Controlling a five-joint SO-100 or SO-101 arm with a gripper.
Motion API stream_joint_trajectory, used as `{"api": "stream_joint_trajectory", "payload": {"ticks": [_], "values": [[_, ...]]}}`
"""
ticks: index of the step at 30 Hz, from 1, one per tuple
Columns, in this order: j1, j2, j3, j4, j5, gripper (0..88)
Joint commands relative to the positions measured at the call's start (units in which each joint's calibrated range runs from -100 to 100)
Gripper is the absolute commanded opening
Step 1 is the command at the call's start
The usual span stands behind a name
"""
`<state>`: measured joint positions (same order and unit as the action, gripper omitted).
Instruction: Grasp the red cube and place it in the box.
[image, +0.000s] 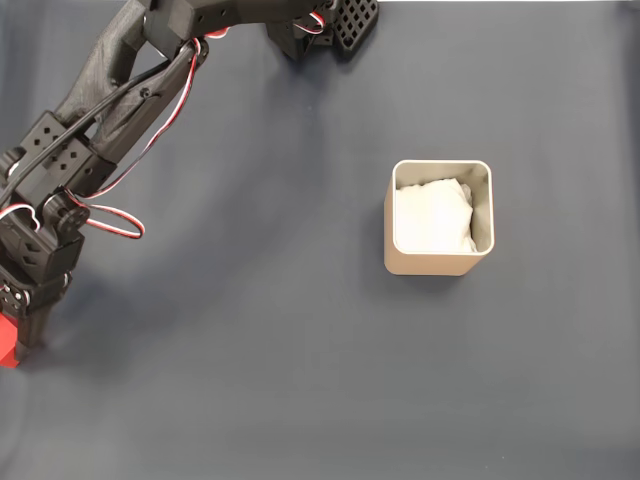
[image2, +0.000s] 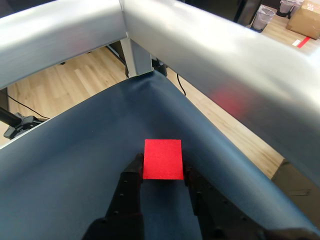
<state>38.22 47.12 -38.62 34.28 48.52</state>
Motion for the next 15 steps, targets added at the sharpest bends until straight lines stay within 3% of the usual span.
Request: {"api": "stream_joint_trajectory", "payload": {"ticks": [1, 15], "values": [[-0.55, -4.68, -0.04, 1.21, 0.39, 0.3], [-3.04, -20.69, 14.55, 7.7, 1.32, 0.3]]}}
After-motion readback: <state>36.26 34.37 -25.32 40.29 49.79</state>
